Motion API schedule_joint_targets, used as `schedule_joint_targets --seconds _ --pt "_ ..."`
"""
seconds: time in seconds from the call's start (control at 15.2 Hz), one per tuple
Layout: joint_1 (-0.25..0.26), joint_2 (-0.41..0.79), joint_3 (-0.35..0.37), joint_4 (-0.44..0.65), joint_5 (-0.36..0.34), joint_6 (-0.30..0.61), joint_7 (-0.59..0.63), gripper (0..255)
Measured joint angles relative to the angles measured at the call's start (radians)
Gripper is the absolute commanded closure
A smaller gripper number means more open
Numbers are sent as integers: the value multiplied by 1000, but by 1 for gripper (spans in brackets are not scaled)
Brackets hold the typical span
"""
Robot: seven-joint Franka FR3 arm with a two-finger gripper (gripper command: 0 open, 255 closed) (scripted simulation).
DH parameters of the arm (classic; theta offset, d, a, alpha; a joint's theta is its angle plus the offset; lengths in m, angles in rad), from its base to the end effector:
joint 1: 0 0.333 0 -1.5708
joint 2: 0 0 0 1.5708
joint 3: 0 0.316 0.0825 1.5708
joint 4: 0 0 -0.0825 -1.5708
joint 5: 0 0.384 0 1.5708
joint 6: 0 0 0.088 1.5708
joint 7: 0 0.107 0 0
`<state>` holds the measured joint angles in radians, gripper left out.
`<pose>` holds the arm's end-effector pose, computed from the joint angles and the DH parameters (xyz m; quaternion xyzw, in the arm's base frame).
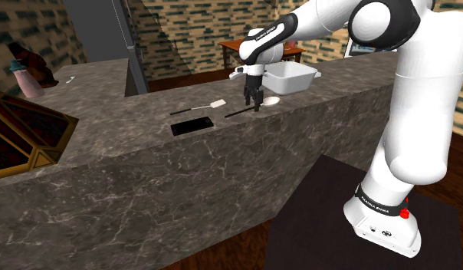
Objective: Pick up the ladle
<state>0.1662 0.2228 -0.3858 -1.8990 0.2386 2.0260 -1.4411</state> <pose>0.5886 -0.1075 0.3869 -0.8467 -0.5270 -0.0213 0.0703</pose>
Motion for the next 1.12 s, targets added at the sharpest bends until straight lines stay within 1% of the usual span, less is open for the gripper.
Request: schedule_joint_targets --seconds 0.07,0.13,0.79,1.12 --pt "-1 3 0 -1 2 3 -2 0" --pt "-1 5 0 -2 3 6 -3 255" --pt "-1 5 0 -3 3 10 -4 255" --pt "0 -14 -3 26 -9 -37 9 255"
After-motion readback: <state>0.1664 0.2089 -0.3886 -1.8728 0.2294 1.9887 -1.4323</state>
